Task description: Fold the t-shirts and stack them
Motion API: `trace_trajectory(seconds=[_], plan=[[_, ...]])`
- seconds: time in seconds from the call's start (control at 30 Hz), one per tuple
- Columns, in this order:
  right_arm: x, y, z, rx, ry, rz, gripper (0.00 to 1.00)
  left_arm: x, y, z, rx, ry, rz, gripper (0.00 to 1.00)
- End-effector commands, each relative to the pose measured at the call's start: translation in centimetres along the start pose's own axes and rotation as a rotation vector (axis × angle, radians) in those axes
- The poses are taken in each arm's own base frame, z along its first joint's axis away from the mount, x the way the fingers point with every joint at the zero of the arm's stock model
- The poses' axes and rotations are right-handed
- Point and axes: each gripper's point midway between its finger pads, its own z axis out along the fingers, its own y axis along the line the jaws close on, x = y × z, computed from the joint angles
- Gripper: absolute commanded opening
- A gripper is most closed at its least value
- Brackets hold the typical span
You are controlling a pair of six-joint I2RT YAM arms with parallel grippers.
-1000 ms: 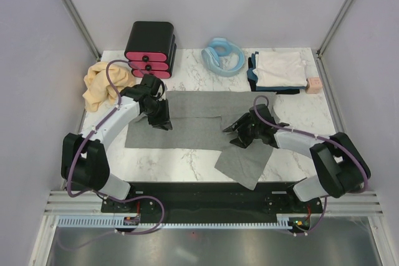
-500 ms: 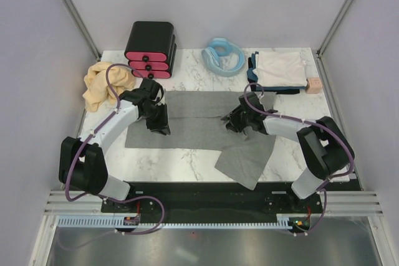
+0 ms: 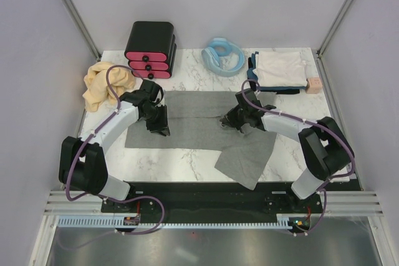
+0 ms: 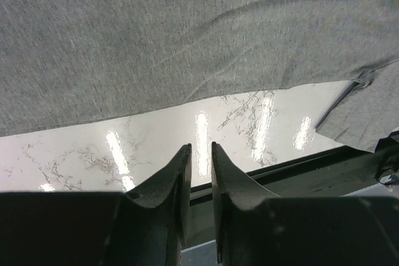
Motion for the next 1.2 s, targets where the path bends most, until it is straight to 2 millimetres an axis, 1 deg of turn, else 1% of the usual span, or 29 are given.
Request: trace_trajectory(seconds=[0.0, 0.07, 0.17, 0.23, 0.33, 0.37, 0.43, 0.47, 0.5, 0.53, 0.57, 0.6, 0.63, 0.67, 0.7, 0.73, 0.77, 0.8, 0.83, 0.9, 0.93, 1.0, 1.03, 1.1, 1.13, 1.17], plan=[[0.5, 2.3, -2.1, -0.075, 0.009, 0.074, 0.00, -0.7, 0.1, -0.2, 0.013, -0.042, 0.039, 0.26], [0.7, 2.8, -2.6, -0.095, 0.007, 0.087, 0.00, -0.7, 0.1, -0.2, 0.013, -0.044, 0.038, 0.26], [0.4, 2.9, -3.3, -0.110, -0.020, 0.099, 0.00, -0.6, 0.2, -0.2, 0.011, -0.045, 0.036, 0.26], [0.6, 2.4, -3.2, -0.087, -0.008, 0.088, 0.00, -0.6, 0.4, -0.3, 0.007, -0.048, 0.035, 0.26], [2.9, 0.6, -2.1, 0.001, 0.120, 0.059, 0.00, -0.4, 0.5, -0.1, 0.003, -0.047, 0.036, 0.26], [3.9, -0.7, -1.2, 0.061, 0.155, 0.046, 0.00, -0.5, 0.5, -0.1, 0.003, -0.050, 0.037, 0.26], [5.2, -1.8, -1.1, 0.139, 0.220, 0.009, 0.00, -0.4, 0.6, -0.1, 0.000, -0.046, 0.036, 0.26], [5.8, -2.3, -0.5, 0.171, 0.245, -0.029, 0.00, -0.4, 0.6, -0.1, 0.000, -0.048, 0.036, 0.26], [6.4, -3.2, -0.5, 0.215, 0.283, -0.034, 0.02, -0.5, 0.7, -0.1, -0.004, -0.051, 0.035, 0.26], [6.9, -4.0, 0.1, 0.250, 0.308, -0.043, 0.08, -0.4, 0.7, -0.1, -0.003, -0.049, 0.034, 0.25], [7.3, -3.7, 0.1, 0.248, 0.328, -0.074, 0.17, -0.4, 0.8, -0.1, -0.006, -0.049, 0.033, 0.25], [7.6, -4.2, -0.1, 0.278, 0.348, -0.075, 0.28, -0.4, 0.7, -0.2, -0.002, -0.052, 0.035, 0.25], [7.7, -4.5, 0.0, 0.291, 0.358, -0.085, 0.28, -0.3, 0.7, -0.2, -0.002, -0.052, 0.035, 0.25], [7.6, -4.0, -0.2, 0.279, 0.354, -0.103, 0.28, -0.3, 0.8, -0.2, -0.003, -0.054, 0.034, 0.25], [7.4, -4.0, -0.5, 0.282, 0.341, -0.107, 0.32, -0.4, 0.8, -0.3, -0.003, -0.058, 0.033, 0.25], [6.4, -3.1, -1.3, 0.259, 0.286, -0.119, 0.44, -0.3, 0.8, -0.3, -0.002, -0.057, 0.035, 0.25], [6.1, -2.9, -1.9, 0.255, 0.262, -0.126, 0.57, -0.2, 0.8, -0.3, -0.002, -0.057, 0.035, 0.25], [5.6, -2.6, -2.3, 0.241, 0.235, -0.138, 0.66, -0.1, 0.8, -0.3, -0.002, -0.057, 0.035, 0.25], [4.7, -1.4, -3.3, 0.198, 0.190, -0.155, 0.65, -0.1, 0.9, -0.2, -0.002, -0.056, 0.031, 0.26], [4.1, -0.6, -4.3, 0.150, 0.152, -0.190, 0.61, 0.2, 0.9, -0.1, 0.000, -0.048, 0.030, 0.25], [3.3, 0.2, -5.3, 0.121, 0.103, -0.202, 0.60, 0.2, 1.0, 0.0, 0.001, -0.047, 0.029, 0.25], [2.4, 0.6, -6.4, 0.095, 0.060, -0.211, 0.60, 0.2, 0.8, 0.0, 0.009, -0.047, 0.031, 0.25], [1.7, 1.3, -7.3, 0.066, 0.031, -0.218, 0.60, 0.1, 0.7, 0.1, 0.012, -0.046, 0.031, 0.25], [0.6, 1.1, -8.1, 0.068, -0.006, -0.221, 0.59, -0.1, 0.6, 0.2, 0.014, -0.050, 0.030, 0.25], [-0.6, 0.8, -8.8, 0.075, -0.031, -0.215, 0.57, -0.2, 0.7, 0.3, 0.009, -0.047, 0.023, 0.25], [-1.0, -0.4, -9.0, 0.112, -0.030, -0.214, 0.56, -0.4, 0.9, 0.4, -0.001, -0.051, 0.021, 0.25]])
